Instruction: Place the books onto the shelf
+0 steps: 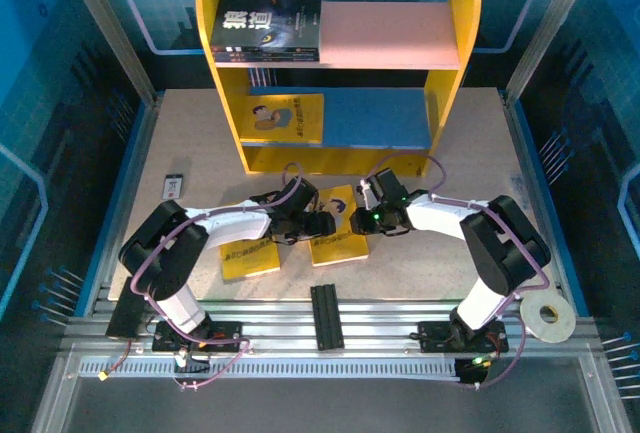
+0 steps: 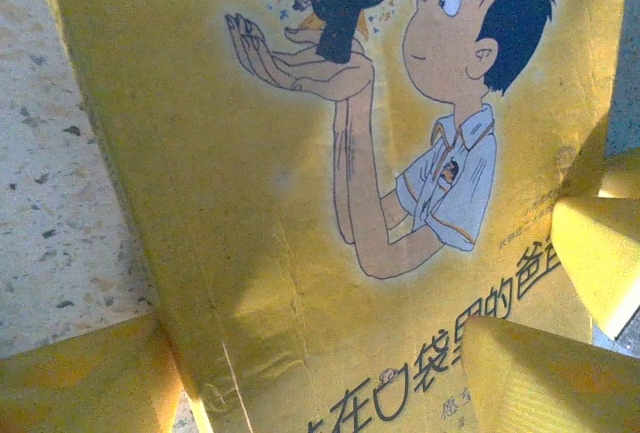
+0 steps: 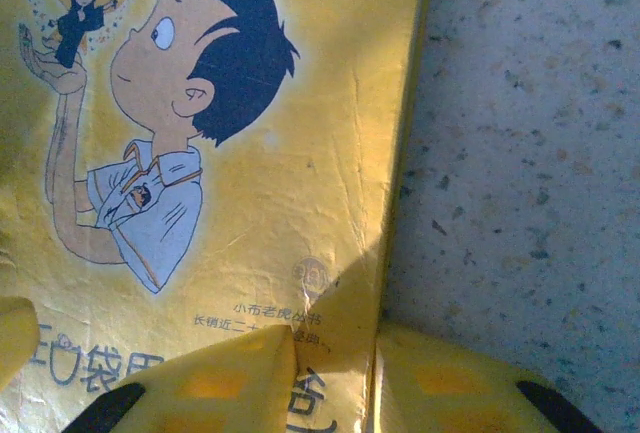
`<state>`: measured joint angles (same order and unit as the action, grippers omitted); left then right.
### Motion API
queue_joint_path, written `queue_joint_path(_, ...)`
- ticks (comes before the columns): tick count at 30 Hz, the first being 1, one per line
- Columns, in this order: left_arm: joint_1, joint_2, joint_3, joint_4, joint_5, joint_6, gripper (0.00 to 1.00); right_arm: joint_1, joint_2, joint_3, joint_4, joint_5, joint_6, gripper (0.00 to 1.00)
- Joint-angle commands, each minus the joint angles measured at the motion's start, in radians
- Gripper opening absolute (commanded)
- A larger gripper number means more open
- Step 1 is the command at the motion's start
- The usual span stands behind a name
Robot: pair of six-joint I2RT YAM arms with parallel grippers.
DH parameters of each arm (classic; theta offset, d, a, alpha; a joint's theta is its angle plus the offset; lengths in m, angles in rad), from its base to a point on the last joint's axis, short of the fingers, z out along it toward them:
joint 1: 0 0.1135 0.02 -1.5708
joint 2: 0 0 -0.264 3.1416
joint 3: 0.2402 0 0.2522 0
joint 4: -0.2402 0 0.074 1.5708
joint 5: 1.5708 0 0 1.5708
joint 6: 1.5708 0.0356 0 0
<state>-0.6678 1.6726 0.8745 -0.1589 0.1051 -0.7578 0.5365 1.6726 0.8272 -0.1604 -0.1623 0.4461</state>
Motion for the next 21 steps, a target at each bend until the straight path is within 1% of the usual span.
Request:
queue_joint_path(1,-0.017,-0.069,0.038,0.147,0.093,0.023,0.72,0.045,0.076,-0.010,-0.002,-0.002,0.004,0.27)
queue_joint_path(4,-0.017,-0.092,0.022,0.161,0.096,0.020,0.71,0.045,0.082,-0.004,0.003,-0.013,0.001,0.27)
queue_joint_path(9,-0.018,-0.106,0.007,0.177,0.103,0.017,0.62,0.045,0.094,0.000,0.020,-0.041,0.002,0.28)
queue_joint_path(15,-0.018,-0.099,0.020,0.144,0.076,0.023,0.62,0.044,0.075,-0.013,0.047,-0.067,0.004,0.29)
queue_joint_path(17,-0.018,-0.092,0.025,0.130,0.062,0.026,0.55,0.045,0.064,-0.019,0.052,-0.072,0.005,0.31)
queue_joint_path(21,-0.017,-0.073,0.032,0.125,0.047,0.029,0.48,0.040,0.046,-0.031,0.077,-0.104,0.005,0.33)
